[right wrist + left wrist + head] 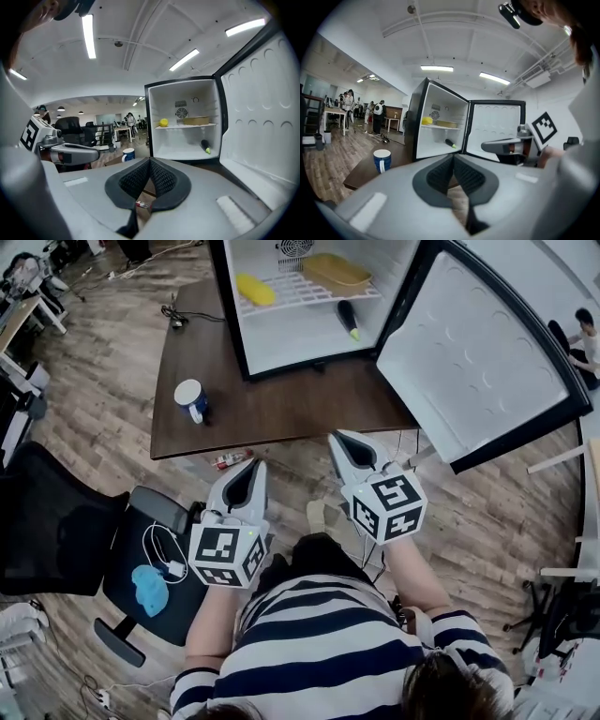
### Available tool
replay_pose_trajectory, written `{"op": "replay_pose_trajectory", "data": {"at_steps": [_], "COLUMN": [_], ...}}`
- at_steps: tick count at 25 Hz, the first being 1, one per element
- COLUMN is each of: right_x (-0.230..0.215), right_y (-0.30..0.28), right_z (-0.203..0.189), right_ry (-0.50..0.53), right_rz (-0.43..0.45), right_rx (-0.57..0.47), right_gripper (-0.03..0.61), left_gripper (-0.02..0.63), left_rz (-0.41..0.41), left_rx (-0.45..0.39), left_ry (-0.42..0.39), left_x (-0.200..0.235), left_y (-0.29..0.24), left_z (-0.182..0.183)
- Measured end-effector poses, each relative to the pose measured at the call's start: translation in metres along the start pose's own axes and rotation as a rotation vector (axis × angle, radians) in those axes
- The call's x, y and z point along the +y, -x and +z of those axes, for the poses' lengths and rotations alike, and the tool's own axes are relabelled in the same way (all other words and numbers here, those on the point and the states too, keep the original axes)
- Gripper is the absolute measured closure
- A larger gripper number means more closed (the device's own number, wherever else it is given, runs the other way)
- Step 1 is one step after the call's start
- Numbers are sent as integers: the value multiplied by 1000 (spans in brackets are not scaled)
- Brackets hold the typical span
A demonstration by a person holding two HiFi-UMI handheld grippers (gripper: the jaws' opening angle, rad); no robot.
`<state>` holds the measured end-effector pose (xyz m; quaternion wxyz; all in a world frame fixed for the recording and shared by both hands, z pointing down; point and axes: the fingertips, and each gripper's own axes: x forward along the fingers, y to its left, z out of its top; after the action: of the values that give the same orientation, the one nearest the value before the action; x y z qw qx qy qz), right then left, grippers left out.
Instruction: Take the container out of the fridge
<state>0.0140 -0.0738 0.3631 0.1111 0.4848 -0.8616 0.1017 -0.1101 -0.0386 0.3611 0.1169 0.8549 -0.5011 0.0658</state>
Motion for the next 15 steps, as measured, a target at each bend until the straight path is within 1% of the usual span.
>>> {"op": "replay_pose_trajectory", "data": {"at_steps": [4,8,15], "right_x": [-29,-59,-109], "right_y": [-34,-67,-118], "right_z": [18,37,65], "right_ry": [47,91,159], "right_rz": [-8,7,21], "right_rx": [-3,1,7], "right_gripper": [586,586,580], "left_gripper": [614,614,614], "left_rz": [16,4,17], "left_rx": [-8,-4,3], "left_ry": [-3,17,24], "left_x": [13,19,30], "left_y": [-34,-74,-136], "left_z": [12,23,43]}}
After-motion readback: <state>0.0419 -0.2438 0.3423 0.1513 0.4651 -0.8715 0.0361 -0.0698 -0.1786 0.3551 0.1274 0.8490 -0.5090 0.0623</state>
